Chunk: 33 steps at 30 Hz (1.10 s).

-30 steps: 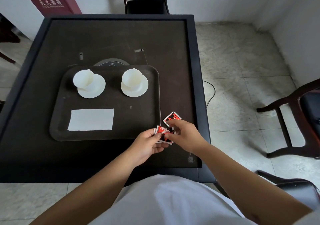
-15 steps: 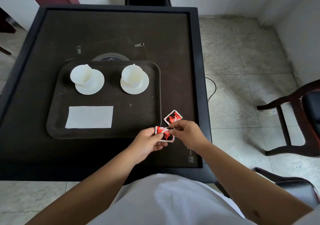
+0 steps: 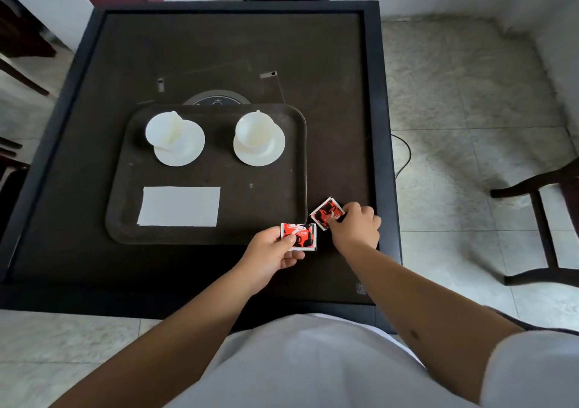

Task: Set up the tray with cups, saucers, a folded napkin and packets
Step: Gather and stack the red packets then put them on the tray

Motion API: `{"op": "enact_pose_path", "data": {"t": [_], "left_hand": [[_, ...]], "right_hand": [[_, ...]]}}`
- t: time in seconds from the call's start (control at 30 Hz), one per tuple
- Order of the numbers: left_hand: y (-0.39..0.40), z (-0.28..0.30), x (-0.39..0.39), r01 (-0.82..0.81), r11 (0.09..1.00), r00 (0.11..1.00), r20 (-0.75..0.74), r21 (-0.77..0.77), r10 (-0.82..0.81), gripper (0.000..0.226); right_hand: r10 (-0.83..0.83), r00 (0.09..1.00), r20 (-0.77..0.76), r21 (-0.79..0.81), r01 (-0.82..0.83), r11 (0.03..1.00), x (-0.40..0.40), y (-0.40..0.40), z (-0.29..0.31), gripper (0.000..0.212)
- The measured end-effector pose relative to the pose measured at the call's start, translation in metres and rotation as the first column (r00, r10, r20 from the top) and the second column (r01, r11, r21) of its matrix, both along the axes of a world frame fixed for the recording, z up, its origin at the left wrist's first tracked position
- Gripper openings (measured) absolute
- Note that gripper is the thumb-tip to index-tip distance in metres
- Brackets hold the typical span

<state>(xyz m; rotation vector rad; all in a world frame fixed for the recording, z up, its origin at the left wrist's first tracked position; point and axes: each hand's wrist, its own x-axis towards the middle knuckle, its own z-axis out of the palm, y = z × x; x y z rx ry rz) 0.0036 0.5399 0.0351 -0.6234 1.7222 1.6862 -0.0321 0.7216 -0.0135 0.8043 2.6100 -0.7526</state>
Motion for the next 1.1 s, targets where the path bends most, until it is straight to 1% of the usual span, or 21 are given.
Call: {"op": "enact_pose_path", "data": {"t": [0.03, 0.07, 0.1, 0.17, 0.23, 0.3, 0.37, 0.4, 0.43, 0.47, 0.53, 0.6, 0.7, 0.77, 0.83, 0.87, 0.9, 0.93, 1.0, 1.07, 1.1], "left_hand": [[-0.001, 0.0, 0.001, -0.006, 1.0, 1.0, -0.003, 0.0, 0.006, 0.019], [-0.001, 0.001, 0.001, -0.014, 1.0, 1.0, -0.003, 0.001, 0.014, 0.019], [-0.001, 0.001, 0.002, -0.028, 1.0, 1.0, 0.0, 0.001, 0.028, 0.02], [-0.002, 0.001, 0.001, -0.064, 0.998, 0.998, 0.015, -0.018, 0.064, 0.02], [-0.002, 0.001, -0.001, -0.077, 0.996, 0.997, 0.021, -0.045, 0.078, 0.019], [-0.001, 0.002, -0.002, -0.053, 0.996, 0.998, 0.016, -0.072, 0.054, 0.018], [0.0, 0.003, -0.003, -0.011, 0.996, 1.0, 0.005, -0.085, 0.011, 0.017], [0.001, 0.004, -0.003, 0.014, 0.996, 1.0, -0.001, -0.086, -0.014, 0.017], [0.002, 0.006, -0.003, 0.038, 0.996, 0.999, -0.006, -0.078, -0.039, 0.017], [0.003, 0.008, -0.003, 0.062, 0.997, 0.998, -0.011, -0.054, -0.063, 0.018], [0.005, 0.013, -0.002, 0.118, 0.993, 0.993, -0.02, 0.009, -0.118, 0.018], [0.005, 0.018, 0.0, 0.17, 0.982, 0.985, -0.03, 0.085, -0.168, 0.019], [0.005, 0.026, 0.002, 0.184, 0.957, 0.983, -0.04, 0.223, -0.179, 0.021], [0.004, 0.03, 0.004, 0.191, 0.951, 0.982, -0.06, 0.243, -0.182, 0.019], [0.005, 0.031, 0.006, 0.197, 0.95, 0.98, -0.076, 0.242, -0.184, 0.017], [0.006, 0.031, 0.007, 0.198, 0.952, 0.98, -0.084, 0.235, -0.183, 0.016], [0.006, 0.031, 0.008, 0.194, 0.955, 0.98, -0.089, 0.226, -0.178, 0.016], [0.006, 0.032, 0.009, 0.184, 0.958, 0.981, -0.092, 0.218, -0.168, 0.016], [0.005, 0.032, 0.011, 0.154, 0.965, 0.986, -0.091, 0.212, -0.137, 0.017], [0.003, 0.033, 0.01, 0.127, 0.969, 0.99, -0.08, 0.214, -0.112, 0.018], [0.002, 0.033, 0.01, 0.12, 0.969, 0.991, -0.076, 0.215, -0.106, 0.018]], "right_hand": [[-0.005, 1.0, -0.021, -0.021, 0.005, 1.0, 0.001, -0.002, 0.001, 0.024], [-0.034, 0.998, -0.05, -0.091, 0.03, 0.995, 0.001, -0.002, 0.003, 0.017], [-0.08, 0.994, -0.077, -0.194, 0.064, 0.979, 0.001, -0.001, 0.005, 0.015], [-0.153, 0.98, -0.123, -0.383, 0.095, 0.919, 0.004, 0.003, 0.014, 0.017], [-0.179, 0.968, -0.174, -0.511, 0.067, 0.857, 0.009, 0.008, 0.028, 0.017], [-0.206, 0.956, -0.21, -0.66, 0.017, 0.751, 0.015, 0.014, 0.043, 0.018], [-0.165, 0.953, -0.254, -0.742, -0.082, 0.665, 0.02, 0.019, 0.058, 0.02], [-0.106, 0.954, -0.281, -0.738, -0.144, 0.659, 0.022, 0.021, 0.064, 0.021], [-0.032, 0.953, -0.3, -0.711, -0.201, 0.674, 0.023, 0.023, 0.07, 0.022], [0.051, 0.95, -0.308, -0.656, -0.25, 0.712, 0.024, 0.024, 0.076, 0.024], [0.203, 0.927, -0.314, -0.491, -0.342, 0.801, 0.025, 0.023, 0.085, 0.03], [0.289, 0.897, -0.335, -0.379, -0.409, 0.83, 0.025, 0.021, 0.093, 0.024], [0.373, 0.848, -0.378, -0.333, -0.5, 0.799, 0.025, 0.02, 0.101, 0.014], [0.445, 0.791, -0.42, -0.292, -0.582, 0.759, 0.027, 0.016, 0.103, 0.014], [0.556, 0.695, -0.455, -0.157, -0.678, 0.718, 0.03, 0.011, 0.103, 0.014], [0.586, 0.661, -0.468, -0.101, -0.699, 0.708, 0.032, 0.008, 0.101, 0.015], [0.586, 0.653, -0.48, -0.078, -0.697, 0.713, 0.033, 0.006, 0.1, 0.016], [0.558, 0.667, -0.493, -0.09, -0.677, 0.73, 0.034, 0.004, 0.098, 0.018], [0.464, 0.727, -0.506, -0.19, -0.618, 0.763, 0.036, 0.002, 0.097, 0.026], [0.396, 0.786, -0.474, -0.279, -0.561, 0.779, 0.038, 0.005, 0.095, 0.032], [0.371, 0.813, -0.448, -0.313, -0.532, 0.787, 0.04, 0.007, 0.094, 0.032]]}}
